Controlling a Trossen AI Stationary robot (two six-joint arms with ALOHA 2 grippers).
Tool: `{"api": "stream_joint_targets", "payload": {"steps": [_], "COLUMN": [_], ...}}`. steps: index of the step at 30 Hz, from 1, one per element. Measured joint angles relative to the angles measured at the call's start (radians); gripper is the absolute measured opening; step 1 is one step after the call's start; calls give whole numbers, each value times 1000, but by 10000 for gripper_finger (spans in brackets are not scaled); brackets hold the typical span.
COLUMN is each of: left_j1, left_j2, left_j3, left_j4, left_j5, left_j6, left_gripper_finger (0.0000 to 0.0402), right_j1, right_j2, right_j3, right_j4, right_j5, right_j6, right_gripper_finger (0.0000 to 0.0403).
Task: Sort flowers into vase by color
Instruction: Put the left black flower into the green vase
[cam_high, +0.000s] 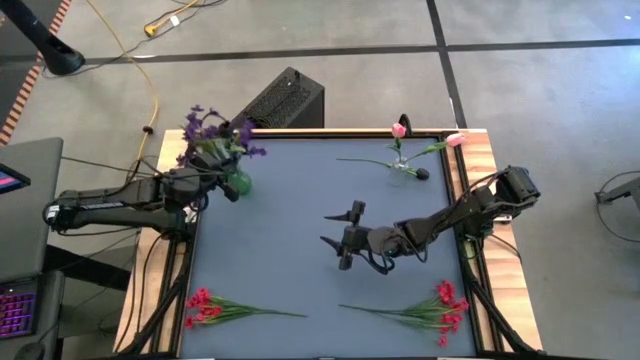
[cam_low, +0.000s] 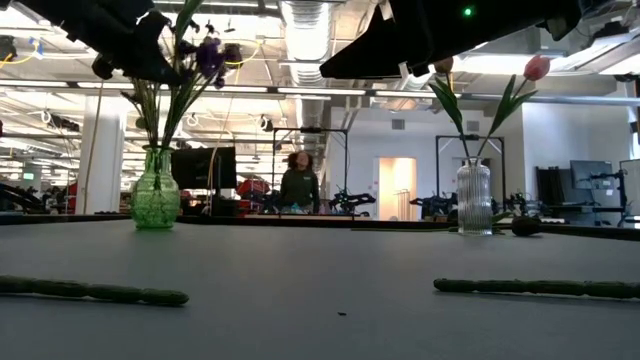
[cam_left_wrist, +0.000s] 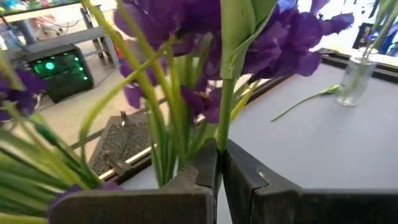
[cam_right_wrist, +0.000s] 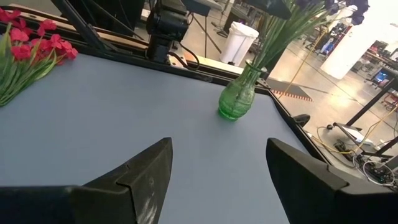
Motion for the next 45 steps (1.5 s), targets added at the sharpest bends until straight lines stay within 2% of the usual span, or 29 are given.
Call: {"api": "stream_joint_targets", "payload": {"steps": [8,14,20,25,38,45], "left_j1": [0,0,0,0,0,0], "left_j2": [-8,-27,-25,-24,116,138], "left_j3": [-2,-2,-2,-2,-2,-2], "left_j4": [25,-2,-98,-161,-188,-222], "left_j5": [30,-11,-89,-99,-110,-107], "left_j6": [-11,-68,-137,-206,-246,-260], "left_gripper_finger": [0,0,0,0,0,0], "right_j1": [-1,-1,2,2,-1,10], "right_j2": [0,0,0,0,0,0], "right_j3": [0,0,0,0,8,13], "right_j4": [-3,-3,-1,20,18,14], "right_j5": [0,-1,-1,-3,-3,-3], "right_j6": [0,0,0,0,-4,-20], "right_gripper_finger": [286,286,286,286,286,286]}}
